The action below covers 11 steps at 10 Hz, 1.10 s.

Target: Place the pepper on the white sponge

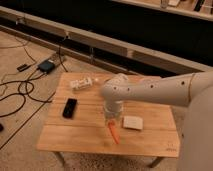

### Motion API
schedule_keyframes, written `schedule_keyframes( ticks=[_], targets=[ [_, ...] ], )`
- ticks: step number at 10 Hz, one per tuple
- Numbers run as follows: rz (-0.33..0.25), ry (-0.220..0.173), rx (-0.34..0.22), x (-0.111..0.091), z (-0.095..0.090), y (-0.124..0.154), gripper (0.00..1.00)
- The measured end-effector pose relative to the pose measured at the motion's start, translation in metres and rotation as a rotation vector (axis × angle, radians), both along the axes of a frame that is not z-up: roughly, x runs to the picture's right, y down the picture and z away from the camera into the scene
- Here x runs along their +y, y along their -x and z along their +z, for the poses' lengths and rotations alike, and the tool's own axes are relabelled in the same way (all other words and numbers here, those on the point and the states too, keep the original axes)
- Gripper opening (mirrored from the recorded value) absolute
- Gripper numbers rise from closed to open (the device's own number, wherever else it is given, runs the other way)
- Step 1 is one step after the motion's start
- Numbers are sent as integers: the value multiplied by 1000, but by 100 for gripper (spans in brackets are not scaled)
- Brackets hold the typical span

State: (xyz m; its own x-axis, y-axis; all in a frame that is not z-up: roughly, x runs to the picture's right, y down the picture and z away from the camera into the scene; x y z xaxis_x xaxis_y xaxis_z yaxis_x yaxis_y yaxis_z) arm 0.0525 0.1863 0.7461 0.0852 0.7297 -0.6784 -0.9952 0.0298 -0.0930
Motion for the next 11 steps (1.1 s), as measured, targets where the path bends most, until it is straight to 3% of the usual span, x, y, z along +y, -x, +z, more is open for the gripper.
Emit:
schedule_keyframes(
  ticks=[5, 11],
  targets=[
    [203, -31, 179, -3, -2, -56, 0],
    [320, -26, 262, -10, 9, -102, 0]
  ],
)
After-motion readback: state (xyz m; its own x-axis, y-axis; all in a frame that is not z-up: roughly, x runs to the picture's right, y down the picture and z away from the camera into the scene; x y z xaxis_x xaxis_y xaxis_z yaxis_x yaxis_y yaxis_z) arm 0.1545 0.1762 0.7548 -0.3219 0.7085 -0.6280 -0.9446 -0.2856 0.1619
